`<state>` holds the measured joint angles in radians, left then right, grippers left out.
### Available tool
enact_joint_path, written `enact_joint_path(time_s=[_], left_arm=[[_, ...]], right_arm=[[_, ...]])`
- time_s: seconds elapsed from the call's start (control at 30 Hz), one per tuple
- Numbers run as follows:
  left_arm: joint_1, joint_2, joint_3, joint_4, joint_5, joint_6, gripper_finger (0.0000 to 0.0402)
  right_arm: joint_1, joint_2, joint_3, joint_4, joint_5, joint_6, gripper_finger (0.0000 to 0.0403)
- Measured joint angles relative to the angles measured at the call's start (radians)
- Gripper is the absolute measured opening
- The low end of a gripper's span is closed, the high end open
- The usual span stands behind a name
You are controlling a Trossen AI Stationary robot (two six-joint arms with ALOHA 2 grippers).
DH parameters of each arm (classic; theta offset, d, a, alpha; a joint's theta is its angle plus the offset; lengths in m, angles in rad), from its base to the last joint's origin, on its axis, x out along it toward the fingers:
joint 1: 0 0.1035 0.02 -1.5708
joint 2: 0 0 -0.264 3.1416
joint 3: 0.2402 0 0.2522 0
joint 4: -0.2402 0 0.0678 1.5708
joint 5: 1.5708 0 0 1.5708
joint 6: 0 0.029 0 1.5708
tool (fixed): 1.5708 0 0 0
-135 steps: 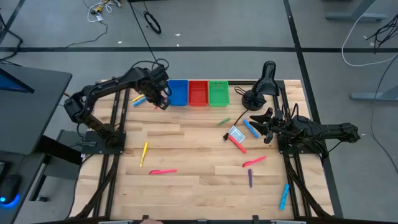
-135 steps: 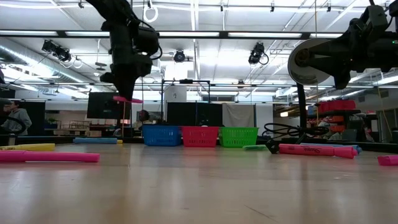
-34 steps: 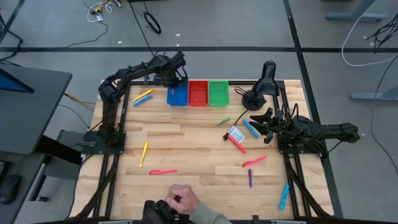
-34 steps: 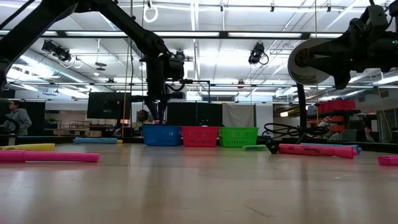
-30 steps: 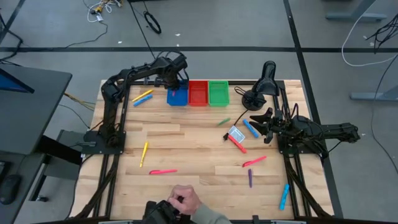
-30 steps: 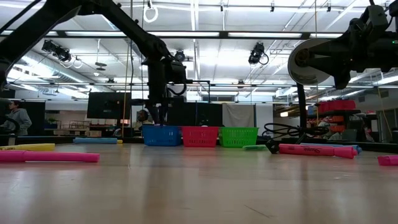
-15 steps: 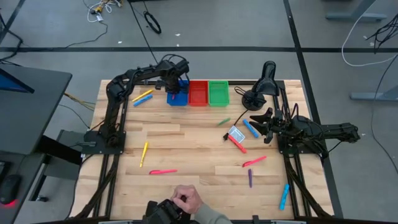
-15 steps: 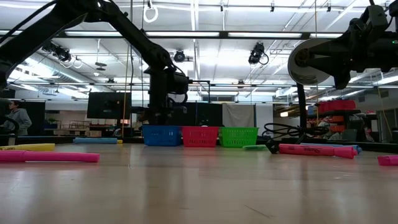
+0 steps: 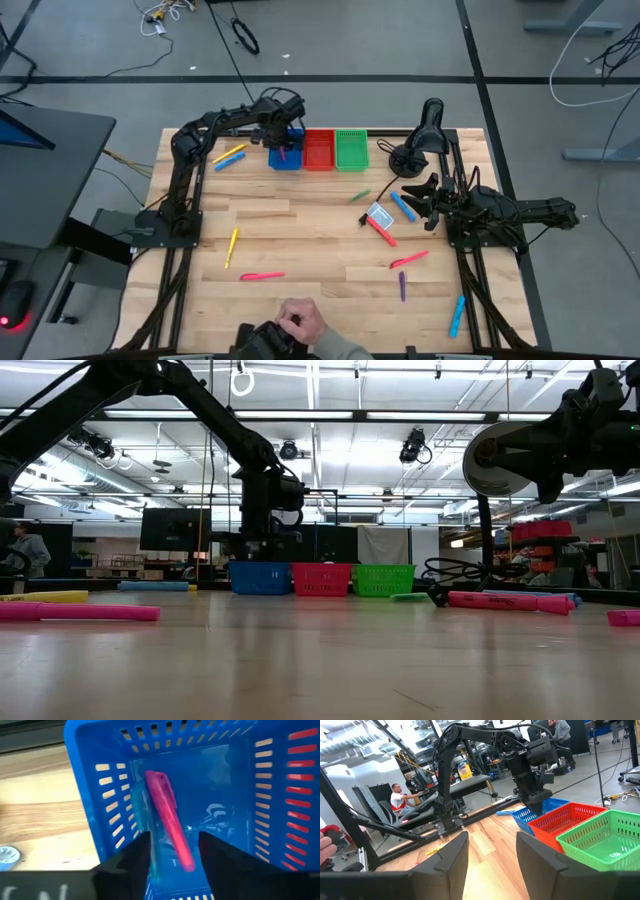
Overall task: Pick & Place Markers
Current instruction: Put the violet pen into the blue bin
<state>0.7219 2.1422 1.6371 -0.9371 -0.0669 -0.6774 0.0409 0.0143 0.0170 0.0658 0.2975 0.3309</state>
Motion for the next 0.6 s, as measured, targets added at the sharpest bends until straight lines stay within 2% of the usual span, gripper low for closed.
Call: enact_joint_path(time_s=[0.3, 0.6], left_arm=[[-0.010, -0.007, 0.000, 0.023, 0.015, -0.014, 0.0228], [-0.022, -0.103, 0.000, 0.050, -0.075, 0.041, 0.0218]], right_arm=[[0.000, 0.000, 0.000, 0.000, 0.000, 0.000, 0.0166], [0.000, 0.000, 0.000, 0.000, 0.000, 0.000, 0.0166]])
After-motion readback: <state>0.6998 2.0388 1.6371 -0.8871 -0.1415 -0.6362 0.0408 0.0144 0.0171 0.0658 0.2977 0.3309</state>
